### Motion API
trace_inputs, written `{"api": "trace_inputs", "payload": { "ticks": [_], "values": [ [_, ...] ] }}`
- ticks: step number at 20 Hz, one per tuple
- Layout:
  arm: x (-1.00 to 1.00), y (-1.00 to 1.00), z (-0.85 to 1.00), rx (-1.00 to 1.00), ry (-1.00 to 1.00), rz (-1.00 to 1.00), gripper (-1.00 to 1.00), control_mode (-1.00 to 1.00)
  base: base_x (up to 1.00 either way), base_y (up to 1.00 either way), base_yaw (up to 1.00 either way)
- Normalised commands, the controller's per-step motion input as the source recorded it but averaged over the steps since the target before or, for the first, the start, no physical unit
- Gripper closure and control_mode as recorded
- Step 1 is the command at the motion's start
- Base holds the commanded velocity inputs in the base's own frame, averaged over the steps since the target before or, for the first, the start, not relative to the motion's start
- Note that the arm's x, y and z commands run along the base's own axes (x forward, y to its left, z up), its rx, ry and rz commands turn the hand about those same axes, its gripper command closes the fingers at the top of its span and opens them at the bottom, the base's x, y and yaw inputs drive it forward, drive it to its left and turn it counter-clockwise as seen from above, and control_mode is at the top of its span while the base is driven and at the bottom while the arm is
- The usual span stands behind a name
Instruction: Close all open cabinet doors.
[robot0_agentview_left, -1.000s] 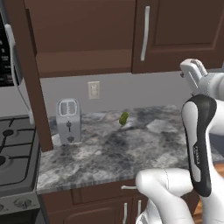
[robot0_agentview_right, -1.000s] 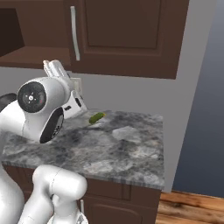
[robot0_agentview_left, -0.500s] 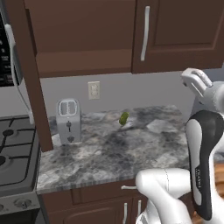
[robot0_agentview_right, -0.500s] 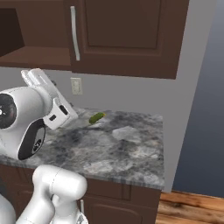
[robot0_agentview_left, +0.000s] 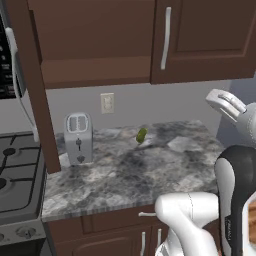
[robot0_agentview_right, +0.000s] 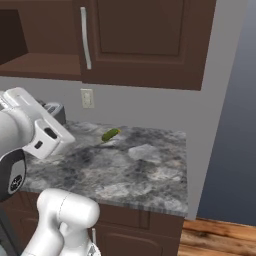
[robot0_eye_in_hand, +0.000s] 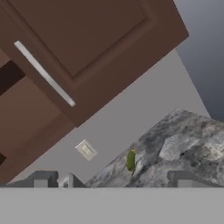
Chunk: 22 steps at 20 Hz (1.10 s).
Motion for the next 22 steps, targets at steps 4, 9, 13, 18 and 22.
{"api": "trace_inputs", "payload": {
  "ticks": [4,9,13,18,22],
  "values": [
    [-0.33,0.22,0.05,-0.12,0.00,0.00,-1.00,-1.00,0.00,0.00,0.00],
    [-0.31,0.16,0.10,-0.05,0.01,0.00,-1.00,-1.00,0.00,0.00,0.00],
    [-0.22,0.23,0.11,0.00,0.12,0.00,-1.00,-1.00,0.00,0.00,0.00],
    [-0.26,0.24,0.17,0.00,0.15,0.00,-1.00,-1.00,0.00,0.00,0.00],
    [-0.27,0.24,0.16,0.00,0.14,0.02,-1.00,-1.00,0.00,0.00,0.00]
  ]
}}
